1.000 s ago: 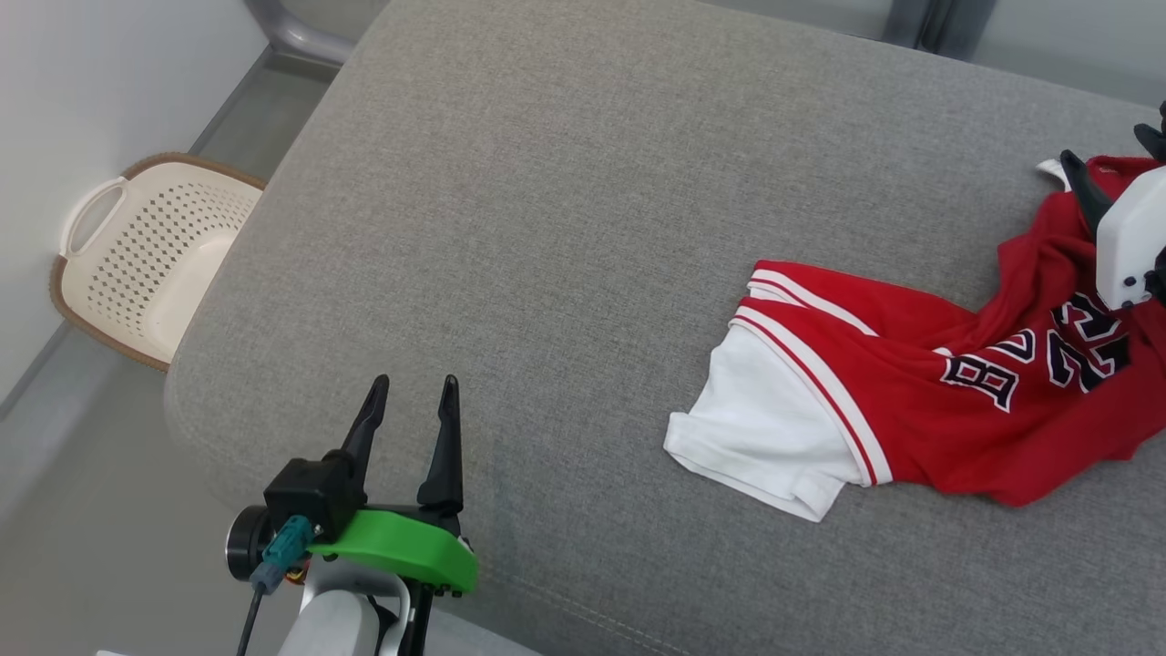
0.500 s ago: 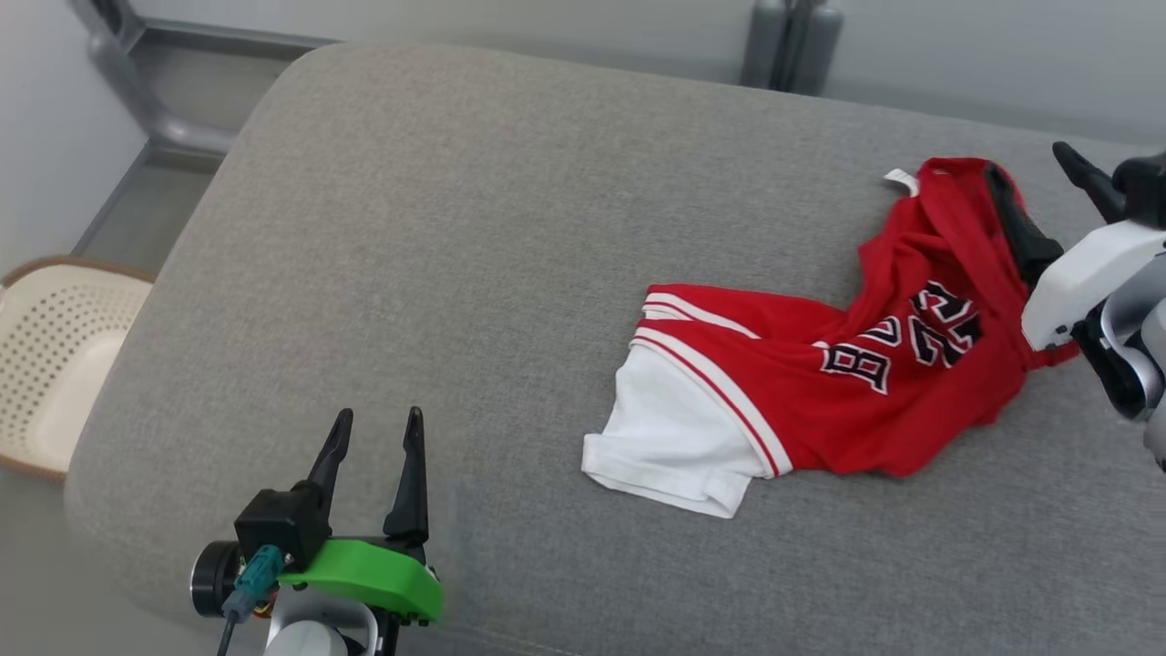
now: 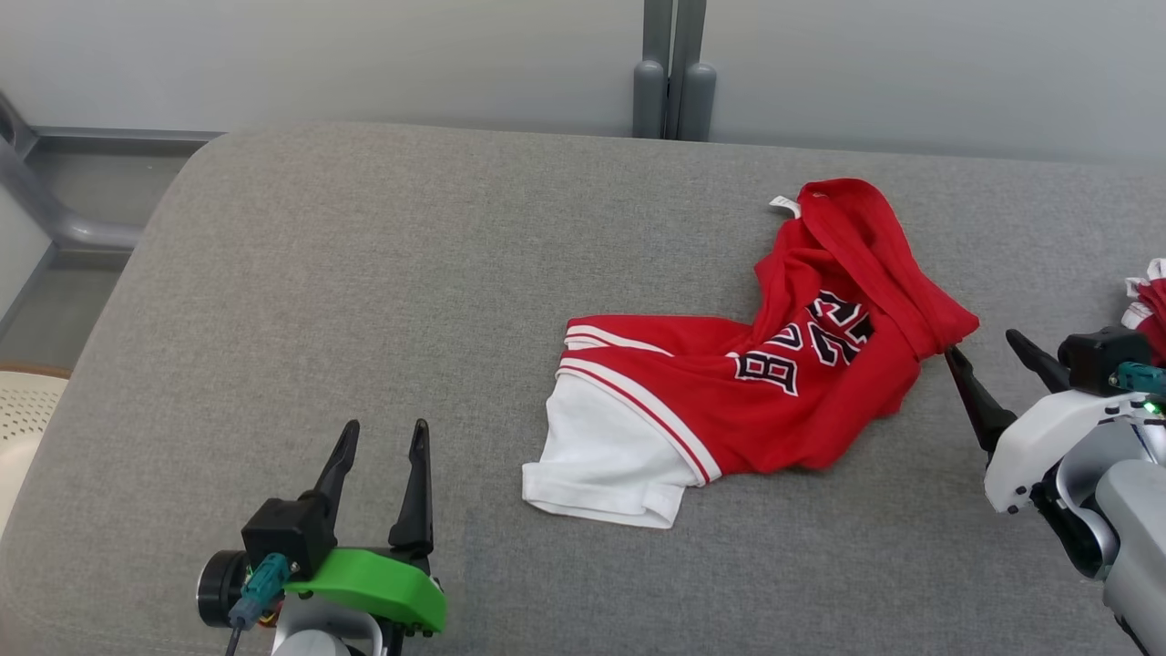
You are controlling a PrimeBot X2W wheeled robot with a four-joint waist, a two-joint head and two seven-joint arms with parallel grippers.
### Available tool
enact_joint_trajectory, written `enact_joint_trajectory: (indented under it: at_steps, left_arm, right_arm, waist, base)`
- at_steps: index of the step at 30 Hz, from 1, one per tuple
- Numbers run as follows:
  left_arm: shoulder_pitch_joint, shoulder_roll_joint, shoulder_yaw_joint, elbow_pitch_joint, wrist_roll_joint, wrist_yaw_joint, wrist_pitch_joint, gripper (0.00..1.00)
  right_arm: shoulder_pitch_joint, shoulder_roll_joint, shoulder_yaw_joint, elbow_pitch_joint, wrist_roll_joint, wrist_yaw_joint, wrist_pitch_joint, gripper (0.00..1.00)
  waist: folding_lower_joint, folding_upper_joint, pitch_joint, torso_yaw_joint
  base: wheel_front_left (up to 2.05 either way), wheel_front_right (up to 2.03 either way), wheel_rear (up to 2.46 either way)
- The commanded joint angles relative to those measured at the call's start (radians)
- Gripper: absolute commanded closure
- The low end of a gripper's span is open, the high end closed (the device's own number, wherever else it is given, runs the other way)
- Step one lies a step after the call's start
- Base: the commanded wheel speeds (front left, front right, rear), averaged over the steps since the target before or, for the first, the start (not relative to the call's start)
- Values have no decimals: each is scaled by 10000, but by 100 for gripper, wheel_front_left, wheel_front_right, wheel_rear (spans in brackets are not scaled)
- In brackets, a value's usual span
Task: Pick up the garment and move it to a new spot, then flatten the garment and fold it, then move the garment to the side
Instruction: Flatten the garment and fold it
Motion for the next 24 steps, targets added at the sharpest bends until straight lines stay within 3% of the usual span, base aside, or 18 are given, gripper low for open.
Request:
enact_joint_trajectory:
  at_steps: [1,16,17,18,19,24]
  left_arm:
    - [-95,28,-1,32,-87,4,-2,0]
    - [-551,-137,-117,137,-174,-85,-2,0]
    - [-554,-147,-122,153,-175,-95,-2,0]
    - [-556,-160,-115,172,-174,-78,-2,0]
    - [-550,-167,-101,176,-174,-68,-2,0]
    - [-320,-183,0,247,-144,-28,-2,0]
  right_arm:
    - [58,31,-26,21,-117,-10,113,0]
    - [-1070,339,512,1537,-36,-10,1022,0]
    - [-1115,324,578,1623,-64,-10,990,29]
    - [-1174,323,645,1707,-73,-10,946,86]
    - [-1222,331,705,1733,-75,-10,888,100]
    - [-1416,105,981,1612,-108,-10,612,100]
  waist:
    - [0,-1,91,118]
    - [0,-1,900,974]
    - [0,-1,904,1022]
    - [0,-1,898,1058]
    - [0,-1,885,1080]
    - [0,-1,625,1020]
  base:
    - [0,0,0]
    - [0,0,0]
    - [0,0,0]
    - [0,0,0]
    - [0,0,0]
    - [0,0,0]
